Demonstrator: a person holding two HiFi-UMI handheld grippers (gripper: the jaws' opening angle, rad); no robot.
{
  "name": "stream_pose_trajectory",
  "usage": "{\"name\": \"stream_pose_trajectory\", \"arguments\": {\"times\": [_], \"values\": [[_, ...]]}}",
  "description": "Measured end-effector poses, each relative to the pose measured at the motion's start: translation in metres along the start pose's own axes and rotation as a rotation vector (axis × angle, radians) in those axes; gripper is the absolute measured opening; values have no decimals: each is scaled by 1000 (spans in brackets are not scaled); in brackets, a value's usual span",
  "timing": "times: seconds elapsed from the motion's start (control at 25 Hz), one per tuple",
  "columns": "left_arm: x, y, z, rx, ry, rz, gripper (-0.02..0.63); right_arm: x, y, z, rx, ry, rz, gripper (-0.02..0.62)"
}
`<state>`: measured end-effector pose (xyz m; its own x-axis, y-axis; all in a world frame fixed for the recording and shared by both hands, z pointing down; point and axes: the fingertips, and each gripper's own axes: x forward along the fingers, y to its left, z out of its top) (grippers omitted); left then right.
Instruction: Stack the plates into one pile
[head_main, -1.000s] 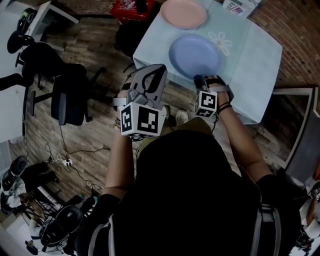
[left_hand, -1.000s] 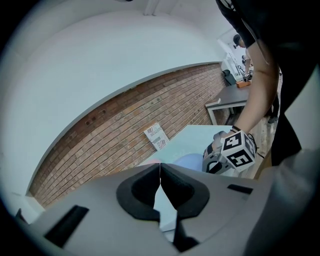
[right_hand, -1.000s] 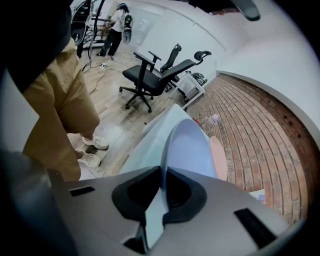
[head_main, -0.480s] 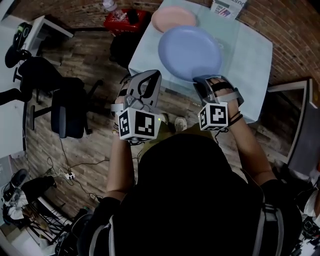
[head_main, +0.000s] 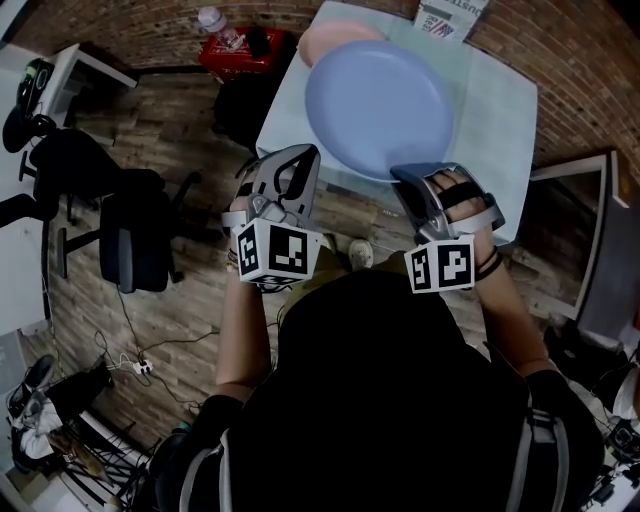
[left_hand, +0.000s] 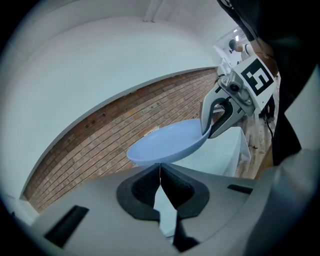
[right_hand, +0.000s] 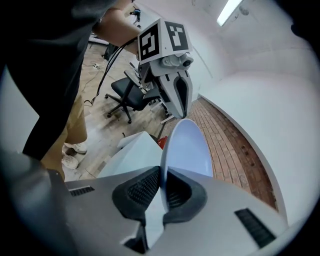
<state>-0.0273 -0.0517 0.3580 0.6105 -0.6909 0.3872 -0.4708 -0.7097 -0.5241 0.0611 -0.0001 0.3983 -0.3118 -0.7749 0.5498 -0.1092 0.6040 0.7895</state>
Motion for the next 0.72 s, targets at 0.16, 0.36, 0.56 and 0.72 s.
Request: {"name": "stream_pose_trajectory", "arguments": {"times": [0.16,0.36,0.56,0.72], "values": [[1,13,-6,1,-16,-24,23,9,-8,11,7,21,-9,46],[1,33,-10,20,-35,-53,23,18,-19,25,29,47,-22,46],[-5,50,-13,49,-61,-85,23,24,-26,39,56,83,-44,46],[-12,59,-17,64,-84,-103,23,28,-25,51,77,111,-61,46]]}}
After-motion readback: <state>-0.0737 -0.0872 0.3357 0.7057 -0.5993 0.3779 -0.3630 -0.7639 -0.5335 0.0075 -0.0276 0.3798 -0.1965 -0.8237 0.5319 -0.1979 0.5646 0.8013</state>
